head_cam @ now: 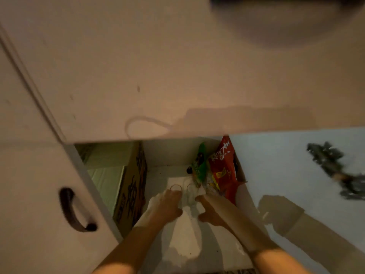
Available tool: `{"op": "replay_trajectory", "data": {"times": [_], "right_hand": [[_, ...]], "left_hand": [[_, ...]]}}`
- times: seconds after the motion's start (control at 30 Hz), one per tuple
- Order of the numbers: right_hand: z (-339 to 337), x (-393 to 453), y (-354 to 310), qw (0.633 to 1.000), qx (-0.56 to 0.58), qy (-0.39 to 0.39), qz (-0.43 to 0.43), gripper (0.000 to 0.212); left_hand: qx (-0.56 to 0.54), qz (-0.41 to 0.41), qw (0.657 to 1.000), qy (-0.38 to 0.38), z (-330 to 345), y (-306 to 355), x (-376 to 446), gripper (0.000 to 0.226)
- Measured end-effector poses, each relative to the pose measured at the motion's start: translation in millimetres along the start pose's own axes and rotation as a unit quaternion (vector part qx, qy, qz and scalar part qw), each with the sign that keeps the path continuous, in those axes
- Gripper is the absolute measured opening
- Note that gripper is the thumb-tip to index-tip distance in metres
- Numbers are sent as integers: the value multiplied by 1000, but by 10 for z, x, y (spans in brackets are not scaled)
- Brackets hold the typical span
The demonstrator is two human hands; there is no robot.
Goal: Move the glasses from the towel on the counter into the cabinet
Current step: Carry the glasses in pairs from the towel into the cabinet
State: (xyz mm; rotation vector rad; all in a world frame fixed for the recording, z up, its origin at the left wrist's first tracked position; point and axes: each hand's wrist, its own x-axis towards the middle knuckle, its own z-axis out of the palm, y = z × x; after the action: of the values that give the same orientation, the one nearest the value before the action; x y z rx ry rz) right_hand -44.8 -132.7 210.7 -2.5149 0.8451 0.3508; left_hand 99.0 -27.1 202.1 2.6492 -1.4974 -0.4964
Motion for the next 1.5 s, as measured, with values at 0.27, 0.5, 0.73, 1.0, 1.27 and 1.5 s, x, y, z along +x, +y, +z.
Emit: {"op": "replay_trajectory", "data": {"times": [0.27,0.5,0.73,1.0,1.27,1.5], "right_hand": [[-1316,-1529,-870,992,-25,-127,4,43],[-2578,-2551,-1547,996,-37,-82,0,54],[-3940,-3254,-2181,994,-66,-81,-34,60],[-5304,-3442,-2804,993,-50,98,-54,56],[-6084,-2968,-3329,976,-44,204,-67,63],[-6201,-2500,-3438,975,-52,208,-61,67]], "left_hand": [[3,-22,982,-190,-1345,466,-1406,52],[8,-17,989,-149,-3014,966,-2348,49],[24,11,996,-83,-4595,1257,-2894,51],[-21,13,994,110,-6024,1114,-2924,50],[-13,13,982,187,-6908,688,-2450,59],[-15,9,983,181,-7024,463,-2083,58]]}}
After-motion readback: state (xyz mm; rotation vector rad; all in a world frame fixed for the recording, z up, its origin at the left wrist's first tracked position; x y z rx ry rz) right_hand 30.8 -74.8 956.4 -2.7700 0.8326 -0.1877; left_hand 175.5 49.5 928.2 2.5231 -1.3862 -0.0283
